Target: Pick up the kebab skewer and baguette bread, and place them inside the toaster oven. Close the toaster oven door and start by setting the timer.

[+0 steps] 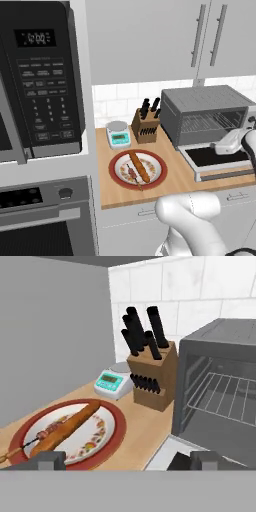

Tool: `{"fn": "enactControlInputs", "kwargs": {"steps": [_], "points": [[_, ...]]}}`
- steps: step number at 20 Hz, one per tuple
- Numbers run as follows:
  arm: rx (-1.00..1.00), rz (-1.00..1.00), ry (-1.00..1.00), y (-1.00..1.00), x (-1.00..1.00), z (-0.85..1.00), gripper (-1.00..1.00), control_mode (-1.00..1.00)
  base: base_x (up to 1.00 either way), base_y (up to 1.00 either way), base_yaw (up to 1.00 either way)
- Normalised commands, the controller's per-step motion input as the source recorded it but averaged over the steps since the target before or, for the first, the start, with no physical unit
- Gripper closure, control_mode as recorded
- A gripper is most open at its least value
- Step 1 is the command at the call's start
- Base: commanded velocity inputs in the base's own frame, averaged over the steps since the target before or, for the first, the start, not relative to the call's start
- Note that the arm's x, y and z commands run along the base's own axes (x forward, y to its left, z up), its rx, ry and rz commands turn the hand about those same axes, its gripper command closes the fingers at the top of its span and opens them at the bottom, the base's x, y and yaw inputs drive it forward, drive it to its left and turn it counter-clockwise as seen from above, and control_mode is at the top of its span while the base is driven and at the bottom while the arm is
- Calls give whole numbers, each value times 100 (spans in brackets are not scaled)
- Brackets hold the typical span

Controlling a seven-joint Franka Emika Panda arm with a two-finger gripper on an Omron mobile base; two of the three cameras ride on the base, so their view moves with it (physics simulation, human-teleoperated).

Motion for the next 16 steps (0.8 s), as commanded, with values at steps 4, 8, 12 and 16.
{"fn": "enactControlInputs", "kwargs": {"steps": [4,8,12,16], "points": [[0,1,-25,0,56,-3,-100,-100,0,0,0],[0,0,-16,0,29,0,-100,-100,0,0,0],[6,0,-6,-13,39,0,-100,-100,0,0,0],[11,0,0,-26,42,0,-100,-100,0,0,0]]}}
